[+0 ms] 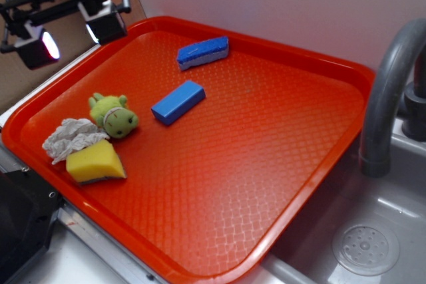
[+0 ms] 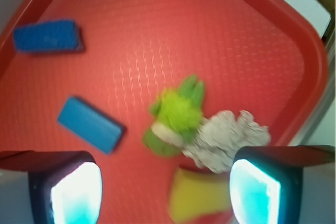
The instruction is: Grab the green animal.
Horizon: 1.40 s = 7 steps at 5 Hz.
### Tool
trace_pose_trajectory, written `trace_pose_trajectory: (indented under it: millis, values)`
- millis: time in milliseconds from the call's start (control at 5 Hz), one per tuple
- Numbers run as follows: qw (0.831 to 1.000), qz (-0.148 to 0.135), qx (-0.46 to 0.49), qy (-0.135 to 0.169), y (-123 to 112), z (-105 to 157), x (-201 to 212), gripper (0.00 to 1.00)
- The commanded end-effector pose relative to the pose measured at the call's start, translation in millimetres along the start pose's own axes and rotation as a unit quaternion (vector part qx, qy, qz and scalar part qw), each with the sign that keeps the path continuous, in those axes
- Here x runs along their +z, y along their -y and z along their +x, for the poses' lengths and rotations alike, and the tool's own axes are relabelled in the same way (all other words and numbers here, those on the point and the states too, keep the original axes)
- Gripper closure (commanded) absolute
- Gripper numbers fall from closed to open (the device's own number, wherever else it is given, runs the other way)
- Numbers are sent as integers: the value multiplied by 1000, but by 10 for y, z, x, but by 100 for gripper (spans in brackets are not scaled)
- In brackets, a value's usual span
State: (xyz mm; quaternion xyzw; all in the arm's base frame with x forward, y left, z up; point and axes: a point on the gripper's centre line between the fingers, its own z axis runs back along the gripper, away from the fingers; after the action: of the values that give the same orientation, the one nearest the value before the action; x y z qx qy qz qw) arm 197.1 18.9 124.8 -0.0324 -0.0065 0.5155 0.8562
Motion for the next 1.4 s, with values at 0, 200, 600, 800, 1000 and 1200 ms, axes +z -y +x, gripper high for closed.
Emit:
trace_pose_trajectory:
  millis: [0, 200, 600, 800, 1000, 1200]
  values:
    - [993, 45, 101, 37, -1, 166, -384, 0]
    - [991, 82, 97, 36, -97, 111, -606, 0]
    - [990, 119, 57, 52, -233, 39, -948, 0]
    - [990, 120, 39, 56, -231, 50, -1069, 0]
    - [991, 117, 20, 67, -205, 66, -1106, 35]
    - [990, 115, 22, 72, -237, 18, -1087, 100]
